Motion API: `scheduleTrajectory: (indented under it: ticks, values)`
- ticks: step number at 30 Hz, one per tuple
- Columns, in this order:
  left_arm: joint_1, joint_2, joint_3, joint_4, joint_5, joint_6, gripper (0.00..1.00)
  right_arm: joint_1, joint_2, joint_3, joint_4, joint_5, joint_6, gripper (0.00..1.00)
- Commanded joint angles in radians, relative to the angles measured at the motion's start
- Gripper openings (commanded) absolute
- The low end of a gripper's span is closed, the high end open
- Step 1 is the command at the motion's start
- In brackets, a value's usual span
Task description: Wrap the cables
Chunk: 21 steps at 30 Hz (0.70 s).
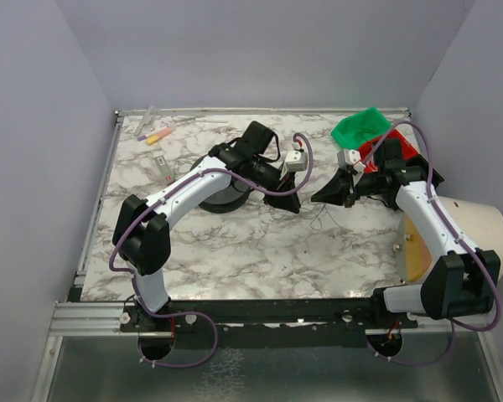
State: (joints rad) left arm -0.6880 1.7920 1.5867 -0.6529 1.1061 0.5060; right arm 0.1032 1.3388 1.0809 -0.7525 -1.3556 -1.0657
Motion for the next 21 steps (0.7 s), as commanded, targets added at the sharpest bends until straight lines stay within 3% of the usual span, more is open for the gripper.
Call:
scheduleTrajectory:
  ticks: [1, 6, 11, 17, 21]
  values:
    - [-0.002, -0.001, -0.005, 0.027, -0.030, -0.016, 0.24, -0.003, -0.018, -0.005, 0.013, -0.022, 0.007, 0.00]
    - [-0.004, -0.048, 0.008, 0.029, -0.061, -0.022, 0.29, -0.003, -0.002, -0.033, 0.141, 0.049, 0.162, 0.01]
    - [-0.023, -0.063, 0.028, 0.075, -0.208, -0.086, 0.44, -0.003, 0.036, -0.011, 0.107, 0.010, 0.154, 0.00]
    - [-0.049, -0.068, -0.006, 0.145, -0.325, -0.130, 0.48, -0.003, 0.031, -0.017, 0.109, 0.003, 0.165, 0.00]
    - [-0.065, -0.094, -0.030, 0.132, -0.280, -0.099, 0.49, -0.005, 0.035, -0.028, 0.158, 0.019, 0.226, 0.00]
